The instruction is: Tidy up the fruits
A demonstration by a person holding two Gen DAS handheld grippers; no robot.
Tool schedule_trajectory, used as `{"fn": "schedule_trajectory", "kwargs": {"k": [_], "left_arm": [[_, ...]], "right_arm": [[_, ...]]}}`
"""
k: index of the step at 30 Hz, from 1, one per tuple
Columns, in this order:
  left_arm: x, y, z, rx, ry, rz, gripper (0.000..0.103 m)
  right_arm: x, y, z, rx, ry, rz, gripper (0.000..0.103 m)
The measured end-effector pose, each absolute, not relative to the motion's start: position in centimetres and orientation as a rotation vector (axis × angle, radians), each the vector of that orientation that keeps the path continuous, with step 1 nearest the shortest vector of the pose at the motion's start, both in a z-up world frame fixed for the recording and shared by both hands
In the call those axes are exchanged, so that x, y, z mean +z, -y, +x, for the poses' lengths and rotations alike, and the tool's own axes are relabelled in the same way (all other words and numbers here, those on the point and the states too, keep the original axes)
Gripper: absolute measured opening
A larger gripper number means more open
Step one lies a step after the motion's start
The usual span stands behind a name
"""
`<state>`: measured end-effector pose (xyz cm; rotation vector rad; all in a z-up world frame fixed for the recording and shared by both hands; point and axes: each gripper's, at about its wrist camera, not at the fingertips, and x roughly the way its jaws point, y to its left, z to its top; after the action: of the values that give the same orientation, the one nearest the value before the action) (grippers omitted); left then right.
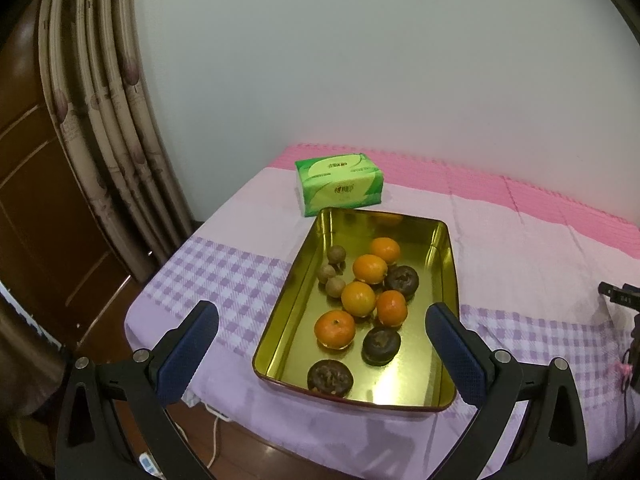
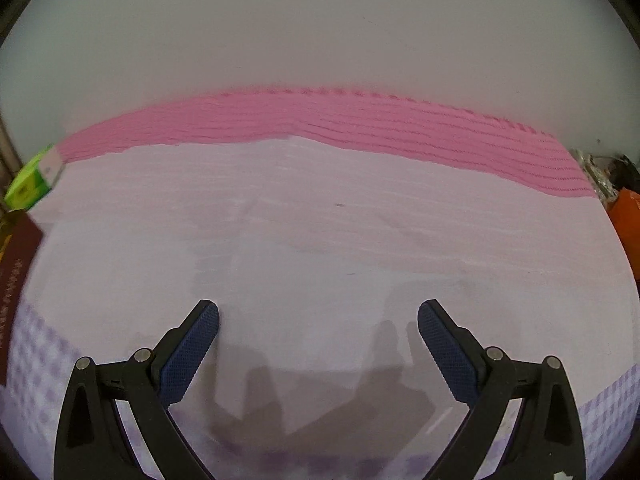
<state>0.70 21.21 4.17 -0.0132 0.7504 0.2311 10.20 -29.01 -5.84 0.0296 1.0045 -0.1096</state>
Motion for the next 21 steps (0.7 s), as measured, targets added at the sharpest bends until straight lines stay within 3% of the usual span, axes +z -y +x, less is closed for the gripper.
{"fn": "schedule_trajectory", "kwargs": {"k": [5, 21], "left_arm": [[3.7, -21.5, 1.1, 0.245, -0.772, -0.019, 0.103], [2.2, -22.6, 2.0, 0.272, -0.856, -0.061, 0.103]], "right_arm": [[-7.6, 31.7, 12.6, -0.109, -1.070, 0.059, 0.102], [-8.4, 32.5, 14.8, -0.057, -1.013, 0.019, 0.103]]}}
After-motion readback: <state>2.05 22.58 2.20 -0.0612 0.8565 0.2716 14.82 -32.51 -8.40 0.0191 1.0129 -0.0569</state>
